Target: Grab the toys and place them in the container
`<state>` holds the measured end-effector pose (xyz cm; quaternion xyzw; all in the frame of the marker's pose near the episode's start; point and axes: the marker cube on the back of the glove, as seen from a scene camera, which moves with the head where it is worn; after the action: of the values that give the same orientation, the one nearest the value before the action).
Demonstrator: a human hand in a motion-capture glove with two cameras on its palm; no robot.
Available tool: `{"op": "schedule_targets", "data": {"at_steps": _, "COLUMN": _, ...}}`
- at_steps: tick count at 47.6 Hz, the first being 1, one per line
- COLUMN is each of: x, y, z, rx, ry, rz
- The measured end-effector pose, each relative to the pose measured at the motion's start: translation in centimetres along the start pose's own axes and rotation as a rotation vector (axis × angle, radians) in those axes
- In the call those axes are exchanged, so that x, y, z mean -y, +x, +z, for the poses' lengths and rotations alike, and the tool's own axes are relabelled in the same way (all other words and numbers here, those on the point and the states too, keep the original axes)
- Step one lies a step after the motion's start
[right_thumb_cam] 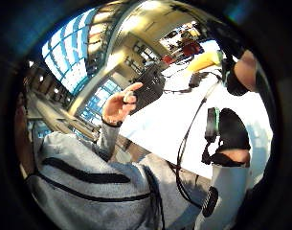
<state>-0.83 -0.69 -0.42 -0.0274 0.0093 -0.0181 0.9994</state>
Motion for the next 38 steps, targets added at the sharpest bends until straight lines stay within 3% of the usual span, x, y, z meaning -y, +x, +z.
{"op": "schedule_targets", "data": {"at_steps": 12, "x": 7.0, "y": -2.0, "z": 0.7, "rx": -0.073, "ry": -0.271, "rz": -0.154}}
{"op": "schedule_targets", "data": {"at_steps": 38, "x": 11.7, "y": 0.3, "z": 4.9, "rx": -0.186, "ry": -0.523, "rz": -0.166}}
